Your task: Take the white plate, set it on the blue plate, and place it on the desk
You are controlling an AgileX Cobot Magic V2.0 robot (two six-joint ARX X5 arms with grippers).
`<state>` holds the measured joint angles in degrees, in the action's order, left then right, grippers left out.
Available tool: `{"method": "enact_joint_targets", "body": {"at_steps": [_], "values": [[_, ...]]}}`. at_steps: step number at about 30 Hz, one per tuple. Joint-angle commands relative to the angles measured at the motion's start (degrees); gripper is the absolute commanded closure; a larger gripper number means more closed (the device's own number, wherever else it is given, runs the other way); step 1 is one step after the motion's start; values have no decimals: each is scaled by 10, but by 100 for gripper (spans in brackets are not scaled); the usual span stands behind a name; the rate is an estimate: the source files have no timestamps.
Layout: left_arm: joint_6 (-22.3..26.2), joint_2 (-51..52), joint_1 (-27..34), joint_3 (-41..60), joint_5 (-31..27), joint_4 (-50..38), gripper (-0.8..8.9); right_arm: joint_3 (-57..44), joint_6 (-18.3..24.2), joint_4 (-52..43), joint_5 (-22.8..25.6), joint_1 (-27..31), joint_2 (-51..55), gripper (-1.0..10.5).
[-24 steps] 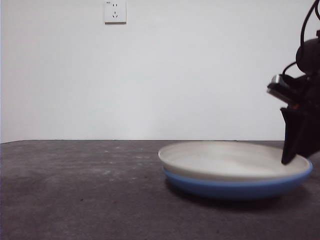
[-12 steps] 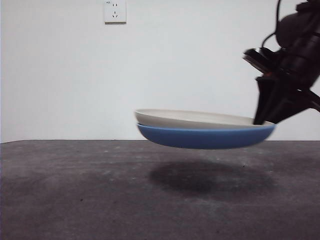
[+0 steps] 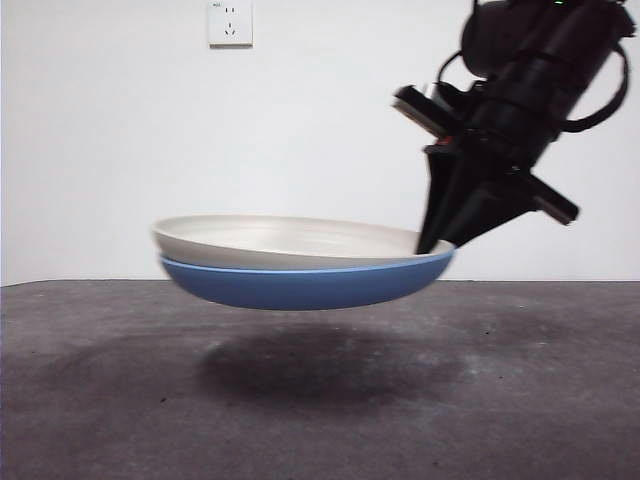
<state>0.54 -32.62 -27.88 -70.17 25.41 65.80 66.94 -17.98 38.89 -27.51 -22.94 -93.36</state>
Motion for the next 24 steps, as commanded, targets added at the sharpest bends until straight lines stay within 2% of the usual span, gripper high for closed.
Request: {"method": "enact_joint_targets", "body": {"at_steps": [1,11,19,21,23,24], "values": [[5,-2,-2,-7,0,-7,219,13,-29,-19,-3,-16,-27,940],[2,-2,-2,-7,0,-7,219,13,-37,-38,7,-24,-106,940],[3,-2,-4,-7,0,-9,219,13,-36,-42,24,-24,-118,926],[3,-2,-7,-7,0,-11,219,13,-36,-39,37,-24,-118,845],[2,-2,-11,-7,0,-10,219,13,-31,-38,40,-24,-118,697],[2,-2,-13,-7,0,-9,219,13,-26,-38,40,-24,-117,661]]}}
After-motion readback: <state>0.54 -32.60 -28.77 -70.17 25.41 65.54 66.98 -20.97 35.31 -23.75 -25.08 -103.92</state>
